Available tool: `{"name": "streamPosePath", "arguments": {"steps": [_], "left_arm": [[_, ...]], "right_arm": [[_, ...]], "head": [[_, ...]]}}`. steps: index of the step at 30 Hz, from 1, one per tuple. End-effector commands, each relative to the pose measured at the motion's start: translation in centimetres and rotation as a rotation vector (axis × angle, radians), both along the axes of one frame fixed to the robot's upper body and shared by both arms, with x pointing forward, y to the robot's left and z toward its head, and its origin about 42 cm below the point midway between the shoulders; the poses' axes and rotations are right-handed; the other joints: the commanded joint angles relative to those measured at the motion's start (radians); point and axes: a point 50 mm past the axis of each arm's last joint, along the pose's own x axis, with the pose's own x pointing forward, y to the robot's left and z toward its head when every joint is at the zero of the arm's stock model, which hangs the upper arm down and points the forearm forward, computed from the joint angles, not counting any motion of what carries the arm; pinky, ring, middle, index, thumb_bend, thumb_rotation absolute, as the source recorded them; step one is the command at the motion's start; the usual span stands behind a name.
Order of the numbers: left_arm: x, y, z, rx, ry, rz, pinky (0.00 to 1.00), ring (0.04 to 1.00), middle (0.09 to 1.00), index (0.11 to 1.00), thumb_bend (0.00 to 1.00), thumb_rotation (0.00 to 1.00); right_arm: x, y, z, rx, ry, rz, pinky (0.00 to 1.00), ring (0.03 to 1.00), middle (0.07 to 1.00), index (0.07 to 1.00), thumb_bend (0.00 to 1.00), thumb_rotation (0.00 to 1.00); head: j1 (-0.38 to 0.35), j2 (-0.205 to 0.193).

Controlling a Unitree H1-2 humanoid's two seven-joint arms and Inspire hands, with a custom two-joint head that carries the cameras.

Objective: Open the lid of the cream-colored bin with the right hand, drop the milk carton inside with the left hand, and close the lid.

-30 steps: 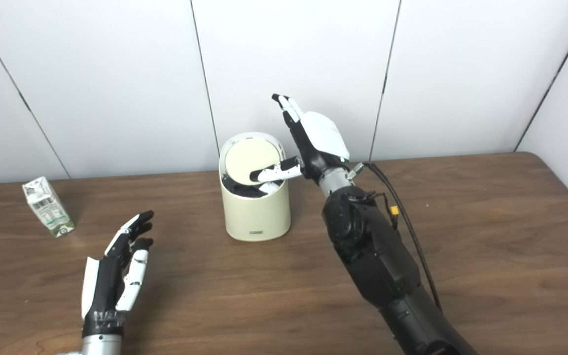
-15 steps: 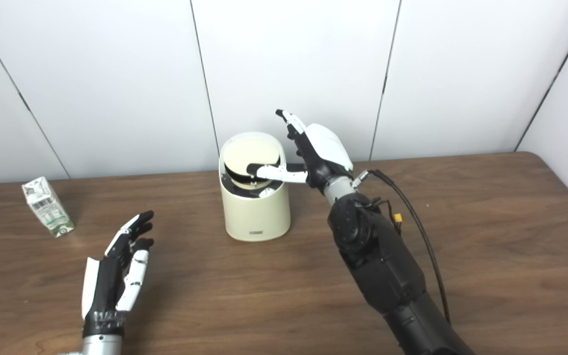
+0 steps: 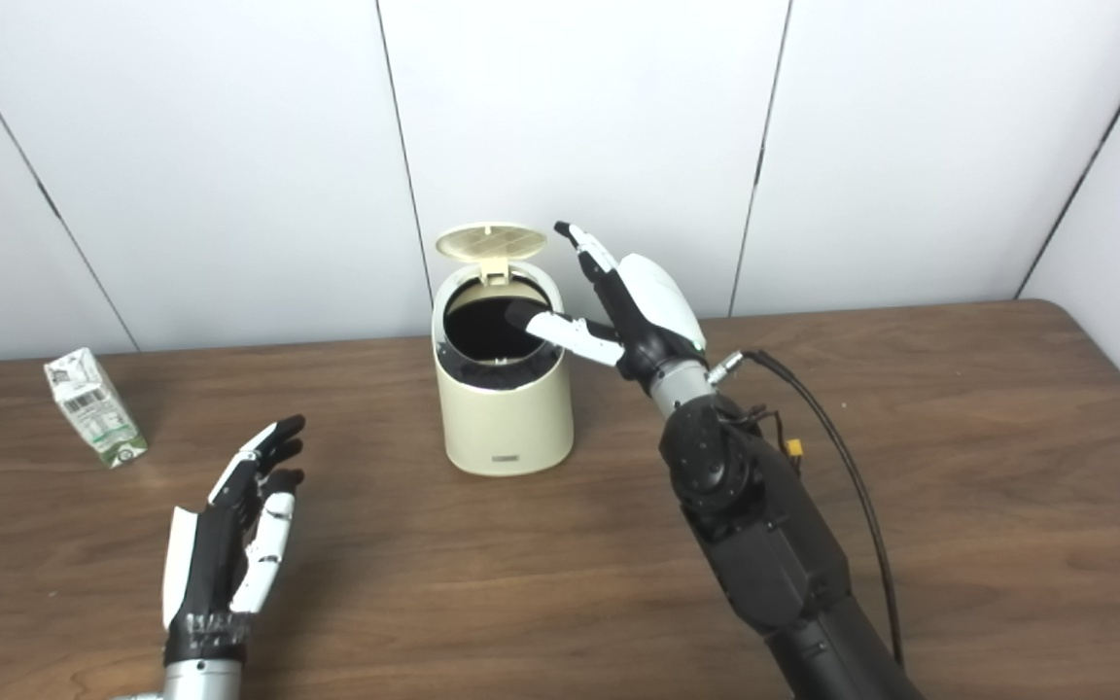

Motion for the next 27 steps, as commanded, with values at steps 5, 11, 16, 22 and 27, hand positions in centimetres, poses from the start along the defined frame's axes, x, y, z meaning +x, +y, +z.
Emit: {"name": "streamPosePath", "arguments": {"steps": [5,11,16,22,27], "left_arm": [[-0.7,-0.4,-1.7,0.0,0.049,-0.002,0.76,0.844,0.871,0.866,0.29,0.82],[-0.7,-0.1,-1.8,0.007,0.047,-0.002,0.75,0.842,0.872,0.867,0.3,0.82],[-0.8,0.1,-1.7,0.011,0.048,0.001,0.75,0.841,0.871,0.864,0.25,0.79],[-0.9,0.5,-1.6,0.019,0.043,0.008,0.75,0.835,0.867,0.861,0.25,0.79],[-1.0,0.6,-1.6,0.022,0.039,0.012,0.74,0.828,0.862,0.855,0.25,0.78]], "right_arm": [[-2.0,-0.4,2.5,0.167,-0.201,0.034,0.81,0.928,0.966,0.965,0.88,1.0],[-5.2,-1.5,0.2,0.381,-0.288,0.056,0.8,0.882,0.897,0.906,0.35,1.0],[-7.9,-2.2,-1.4,0.495,-0.308,0.052,0.76,0.834,0.834,0.822,0.2,0.87],[-11.2,-4.0,-4.7,0.519,-0.26,-0.002,0.71,0.795,0.802,0.78,0.18,0.6],[-12.8,-5.9,-7.4,0.497,-0.211,-0.036,0.69,0.79,0.802,0.781,0.19,0.58]], "head": [[0.0,-0.001],[-0.001,-0.001],[-0.004,-0.002],[-0.006,0.002],[0.006,0.005]]}}
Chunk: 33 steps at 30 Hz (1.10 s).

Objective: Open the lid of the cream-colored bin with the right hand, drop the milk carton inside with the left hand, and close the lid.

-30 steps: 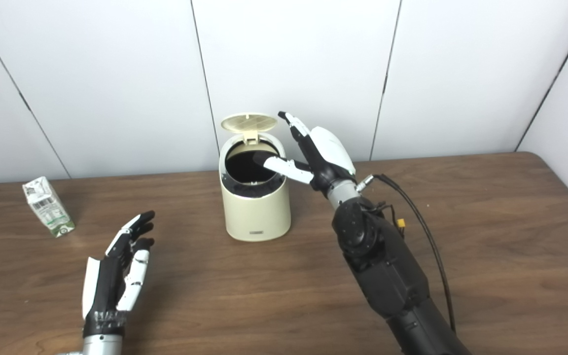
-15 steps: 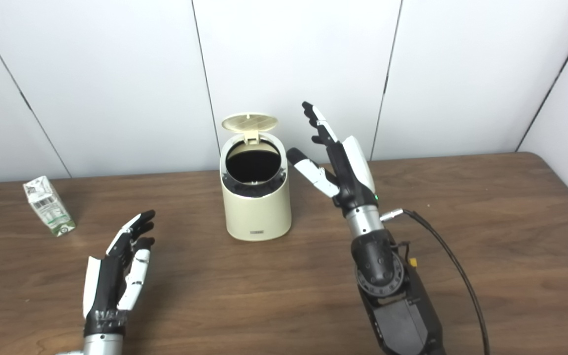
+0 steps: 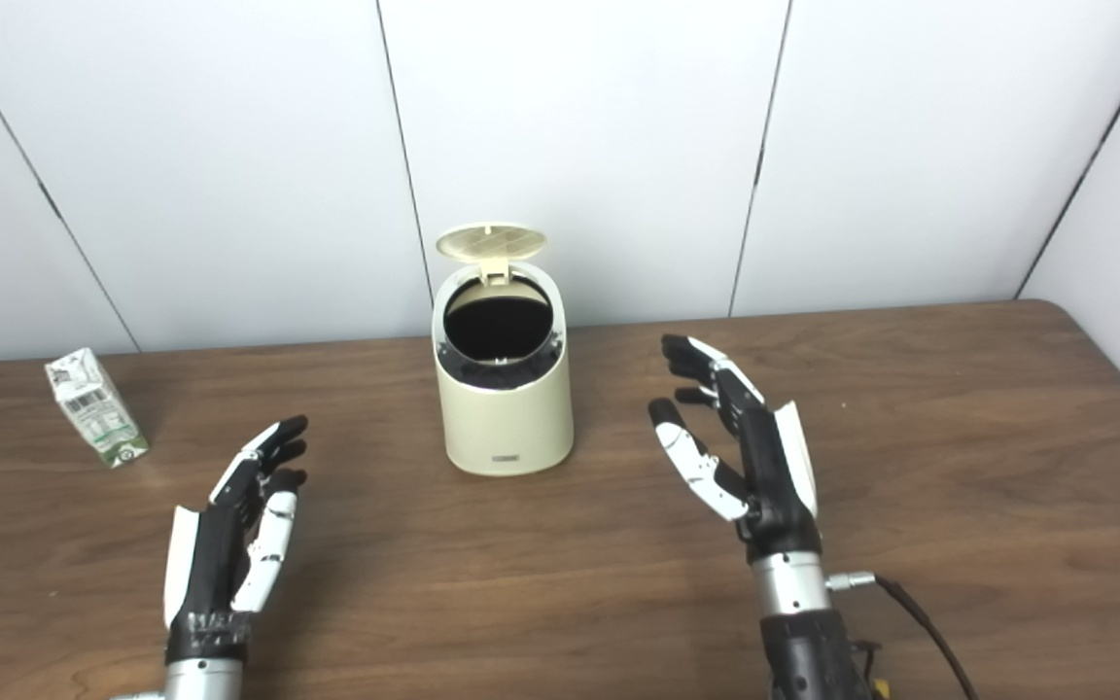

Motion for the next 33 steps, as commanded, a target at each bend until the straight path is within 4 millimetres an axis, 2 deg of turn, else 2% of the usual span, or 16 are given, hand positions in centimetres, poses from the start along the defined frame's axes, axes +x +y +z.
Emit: {"name": "streamPosePath", "arguments": {"steps": [1,8,10,12,14,16,18,21,25,28,31,33], "left_arm": [[-1.0,0.3,-1.5,0.015,0.037,0.011,0.74,0.827,0.861,0.854,0.26,0.78],[-1.1,0.4,-1.6,0.023,0.033,0.022,0.73,0.816,0.853,0.848,0.26,0.79],[-1.1,0.3,-1.6,0.022,0.029,0.02,0.72,0.813,0.851,0.847,0.26,0.79],[-1.1,0.4,-1.5,0.029,0.023,0.017,0.72,0.813,0.851,0.846,0.26,0.75],[-1.1,0.7,-1.5,0.053,0.007,0.02,0.72,0.81,0.847,0.842,0.29,0.66],[-1.2,1.1,-1.2,0.074,-0.015,0.038,0.7,0.797,0.821,0.816,0.39,0.46],[-1.3,1.5,-0.9,0.074,-0.032,0.055,0.67,0.768,0.78,0.775,0.49,0.33],[-2.0,2.4,0.3,0.041,-0.071,0.07,0.62,0.732,0.745,0.738,0.55,0.32],[-3.3,4.4,1.5,0.033,-0.106,0.106,0.62,0.732,0.745,0.744,0.58,0.35],[-4.6,6.1,2.6,0.05,-0.136,0.161,0.58,0.715,0.734,0.745,0.59,0.31],[-5.8,7.6,3.9,0.064,-0.164,0.219,0.6,0.707,0.735,0.747,0.6,0.29],[-6.3,8.2,4.6,0.074,-0.169,0.253,0.59,0.701,0.729,0.743,0.61,0.29]], "right_arm": [[0.1,-0.7,1.0,-0.024,-0.079,0.01,0.69,0.785,0.8,0.781,0.2,0.59],[-0.3,-1.5,-1.2,-0.003,-0.066,-0.008,0.68,0.768,0.788,0.782,0.27,0.66],[-0.2,-1.6,-1.3,-0.014,-0.07,-0.016,0.67,0.767,0.789,0.786,0.26,0.69],[-0.1,-1.8,-1.3,-0.028,-0.079,-0.02,0.66,0.756,0.779,0.774,0.22,0.67],[0.0,-2.0,-1.4,-0.034,-0.079,-0.021,0.66,0.758,0.78,0.772,0.22,0.66],[0.1,-2.1,-1.5,-0.032,-0.069,-0.02,0.67,0.767,0.785,0.774,0.23,0.64],[0.0,-2.2,-1.6,-0.031,-0.064,-0.019,0.68,0.772,0.787,0.776,0.24,0.65],[-0.2,-2.3,-1.7,-0.037,-0.058,-0.028,0.68,0.771,0.784,0.772,0.22,0.64],[-0.4,-3.1,-1.9,-0.044,-0.049,-0.039,0.69,0.78,0.788,0.773,0.23,0.64],[-0.4,-3.8,-2.1,-0.059,-0.045,-0.051,0.68,0.78,0.79,0.772,0.21,0.68],[-0.3,-4.5,-2.3,-0.059,-0.036,-0.059,0.66,0.768,0.782,0.764,0.19,0.69],[-0.2,-5.1,-2.5,-0.044,-0.015,-0.07,0.69,0.783,0.79,0.772,0.2,0.7]], "head": [[-0.001,0.0],[0.003,0.0],[0.01,-0.001],[0.014,-0.001],[0.025,-0.006],[0.038,-0.012],[0.046,-0.013],[0.054,-0.017],[0.093,-0.024],[0.129,-0.028],[0.162,-0.032],[0.185,-0.037]]}}
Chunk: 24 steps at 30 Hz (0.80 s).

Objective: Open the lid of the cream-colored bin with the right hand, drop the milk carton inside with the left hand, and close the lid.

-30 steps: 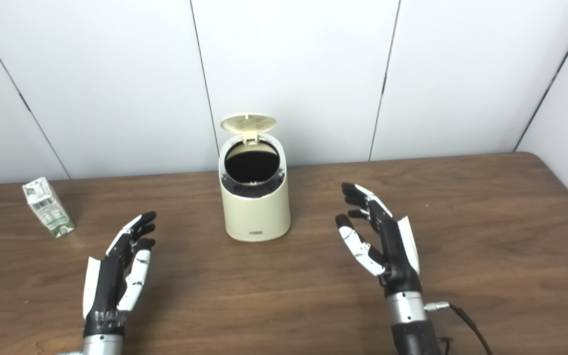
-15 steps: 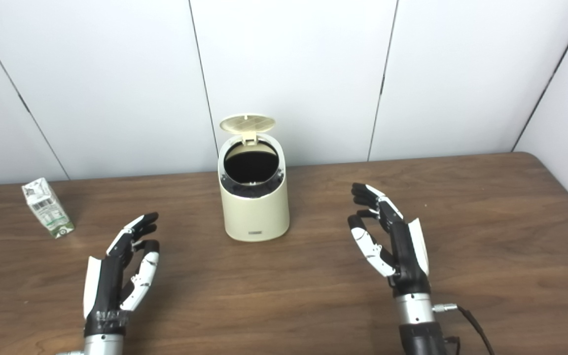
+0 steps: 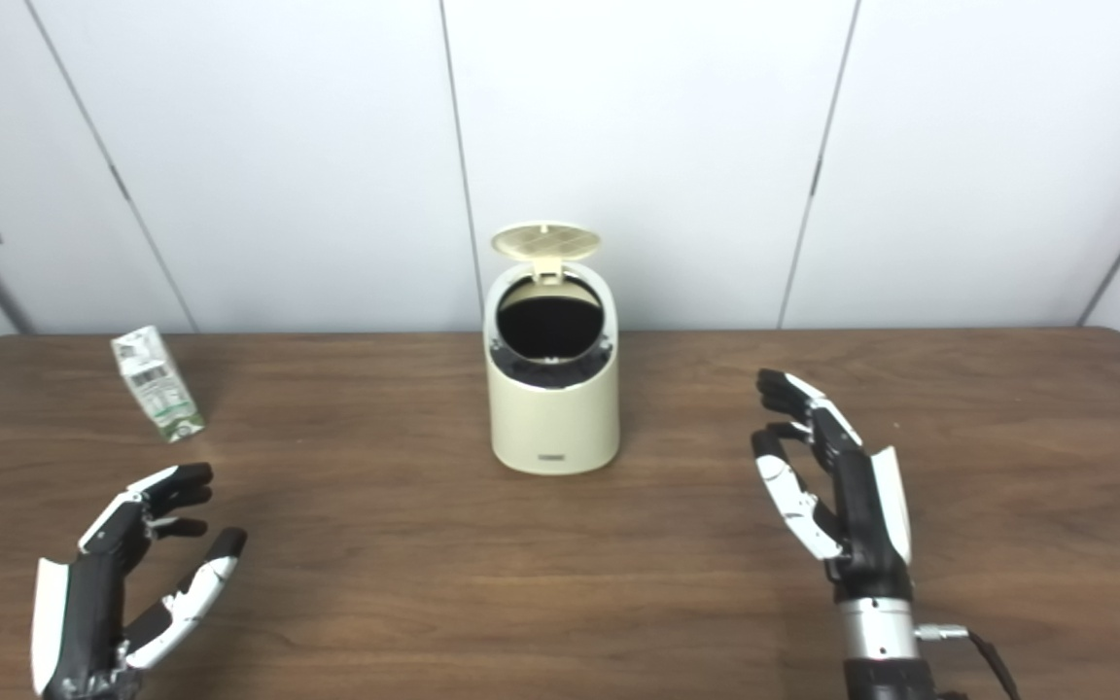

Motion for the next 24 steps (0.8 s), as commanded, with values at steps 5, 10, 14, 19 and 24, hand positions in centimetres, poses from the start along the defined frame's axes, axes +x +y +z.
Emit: {"name": "streamPosePath", "arguments": {"steps": [5,10,14,19,24], "left_arm": [[-1.2,1.3,2.0,0.006,-0.057,0.052,0.58,0.709,0.732,0.739,0.62,0.26],[-2.3,2.2,1.0,-0.036,-0.072,0.116,0.62,0.706,0.736,0.747,0.64,0.2],[-2.6,3.9,-1.0,-0.074,-0.084,0.171,0.71,0.753,0.767,0.788,0.65,0.17],[-2.4,6.5,-3.4,-0.041,-0.05,0.252,0.75,0.788,0.793,0.804,0.69,0.29],[-1.6,8.2,-4.5,-0.048,-0.035,0.313,0.76,0.797,0.793,0.807,0.75,0.37]], "right_arm": [[-0.1,-3.2,-1.0,0.032,0.006,-0.017,0.72,0.794,0.8,0.779,0.19,0.67],[-0.2,-4.3,-0.9,0.029,0.026,-0.037,0.7,0.777,0.784,0.765,0.18,0.67],[-0.2,-4.9,-0.6,0.058,0.027,-0.018,0.67,0.772,0.787,0.756,0.18,0.65],[-0.4,-4.7,0.1,0.044,0.034,-0.009,0.57,0.719,0.747,0.717,0.24,0.69],[-0.2,-5.2,0.4,0.013,0.027,-0.01,0.5,0.663,0.698,0.672,0.29,0.73]], "head": [[0.09,-0.014],[0.221,-0.033],[0.32,-0.046],[0.409,-0.065],[0.438,-0.065]]}}
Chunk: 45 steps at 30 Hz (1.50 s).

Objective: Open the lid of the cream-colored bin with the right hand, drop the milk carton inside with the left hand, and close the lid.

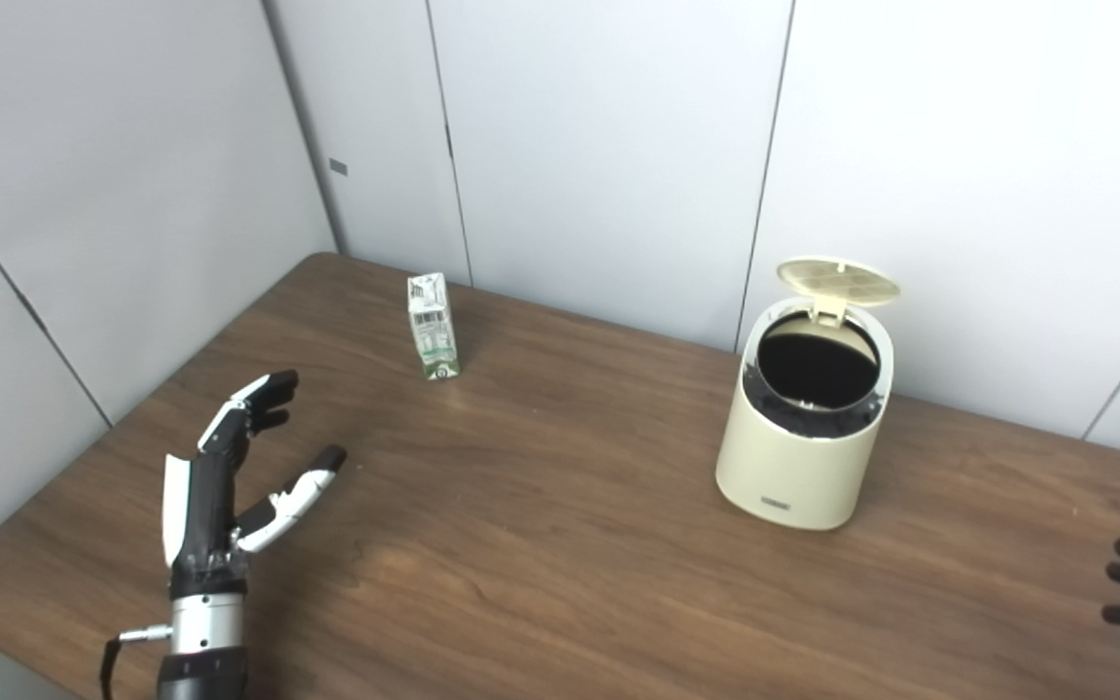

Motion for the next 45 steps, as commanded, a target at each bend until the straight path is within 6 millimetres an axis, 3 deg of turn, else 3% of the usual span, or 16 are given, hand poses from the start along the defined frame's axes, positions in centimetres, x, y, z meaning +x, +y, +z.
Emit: {"name": "streamPosePath", "arguments": {"steps": [1,8,16,20,26,28,32,45], "left_arm": [[-0.5,0.5,-1.8,-0.006,0.043,0.034,0.76,0.794,0.791,0.804,0.76,0.38],[0.8,2.7,-2.5,0.0,0.067,0.071,0.77,0.81,0.811,0.813,0.82,0.47],[2.7,4.9,-2.5,-0.056,0.09,0.045,0.8,0.831,0.831,0.833,0.93,0.48],[3.8,4.7,-0.8,-0.036,0.062,-0.026,0.79,0.835,0.835,0.829,1.0,0.5],[5.2,3.4,1.8,-0.063,0.066,-0.116,0.8,0.854,0.859,0.844,1.0,0.48],[5.6,3.1,2.3,-0.083,0.072,-0.134,0.75,0.845,0.862,0.852,1.0,0.45],[6.4,2.1,3.9,-0.07,0.093,-0.161,0.74,0.833,0.851,0.847,1.0,0.39],[9.8,2.0,7.1,-0.026,0.27,-0.229,0.8,0.886,0.906,0.926,1.0,0.45]], "right_arm": [[0.1,-0.9,0.5,-0.022,-0.035,-0.002,0.49,0.659,0.692,0.666,0.29,0.72],[0.2,-1.1,0.2,-0.03,-0.025,-0.014,0.44,0.637,0.679,0.654,0.36,0.76],[0.2,-0.7,0.4,-0.033,-0.017,-0.018,0.4,0.606,0.658,0.637,0.38,0.78],[0.3,-0.6,0.3,-0.041,-0.027,-0.012,0.4,0.603,0.658,0.638,0.41,0.8],[0.3,-0.5,0.2,-0.044,-0.031,-0.006,0.39,0.594,0.65,0.632,0.48,0.83],[0.2,-0.5,0.2,-0.042,-0.031,-0.007,0.39,0.588,0.645,0.628,0.5,0.84],[0.1,-0.1,0.4,-0.033,-0.021,-0.01,0.37,0.574,0.634,0.618,0.55,0.85],[0.2,0.0,0.3,-0.023,-0.017,-0.004,0.36,0.553,0.625,0.602,0.69,0.87]], "head": [[0.002,0.001],[0.01,0.001],[0.006,-0.002],[-0.003,-0.007],[-0.011,-0.007],[-0.013,-0.007],[-0.019,-0.009],[-0.019,-0.011]]}}
